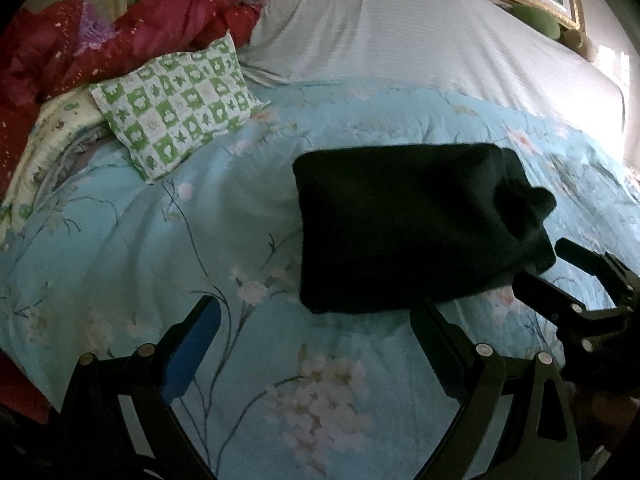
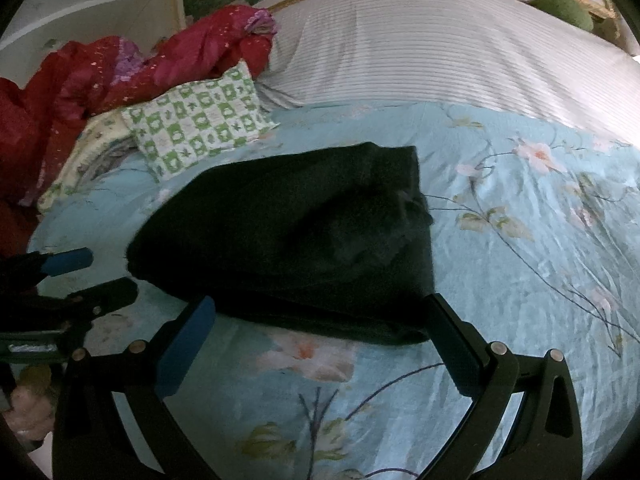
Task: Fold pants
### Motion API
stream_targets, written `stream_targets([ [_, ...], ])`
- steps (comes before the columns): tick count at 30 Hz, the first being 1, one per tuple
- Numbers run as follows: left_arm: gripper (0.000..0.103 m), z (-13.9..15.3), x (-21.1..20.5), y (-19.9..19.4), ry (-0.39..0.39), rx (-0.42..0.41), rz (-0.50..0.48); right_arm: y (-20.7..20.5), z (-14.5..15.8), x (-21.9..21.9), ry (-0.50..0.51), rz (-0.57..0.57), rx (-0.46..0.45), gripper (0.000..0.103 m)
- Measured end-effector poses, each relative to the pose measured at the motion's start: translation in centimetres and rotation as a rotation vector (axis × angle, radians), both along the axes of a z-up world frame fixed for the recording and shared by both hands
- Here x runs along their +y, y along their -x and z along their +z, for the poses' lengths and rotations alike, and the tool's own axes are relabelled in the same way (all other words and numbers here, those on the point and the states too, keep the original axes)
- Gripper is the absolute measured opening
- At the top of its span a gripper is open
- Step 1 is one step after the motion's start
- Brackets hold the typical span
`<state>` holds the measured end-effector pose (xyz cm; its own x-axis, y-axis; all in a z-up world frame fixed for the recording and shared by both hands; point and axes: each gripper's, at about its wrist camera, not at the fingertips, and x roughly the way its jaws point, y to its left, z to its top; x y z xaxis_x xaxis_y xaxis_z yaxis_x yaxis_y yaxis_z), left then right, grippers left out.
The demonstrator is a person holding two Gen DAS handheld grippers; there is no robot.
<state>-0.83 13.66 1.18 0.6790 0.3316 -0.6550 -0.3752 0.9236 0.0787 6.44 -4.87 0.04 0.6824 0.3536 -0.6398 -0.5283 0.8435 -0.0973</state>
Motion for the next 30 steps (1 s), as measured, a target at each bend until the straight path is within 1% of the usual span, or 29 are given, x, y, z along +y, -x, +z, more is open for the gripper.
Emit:
stream_targets([
  [4, 0.095, 0.6, 0.4, -0.2, -0.006, 0.000, 0.002, 0.2, 1.2, 0.9, 0.048, 0.019, -0.011, 0.103],
  [10, 0.095, 1.2, 1.1, -0.8, 0.012, 0.001, 0.000, -0.4, 2.6, 1.2, 0.066, 0.029, 0.004, 0.103],
  [14, 0.094, 2.0, 1.2, -1.3, 0.013, -0.005, -0.011, -1.2, 3.3, 0.7, 0.063, 0.014, 0.030, 0.103],
  [19, 0.094, 2.5, 1.1, -2.1, 0.028, -0.003, -0.030, -1.9, 4.1, 0.2, 0.055, -0.002, 0.036, 0.103],
  [30, 0.094, 2.4, 0.8, -2.8, 0.015, -0.003, -0.041, -2.5, 4.2, 0.0, 0.046, -0.004, 0.048, 0.103],
])
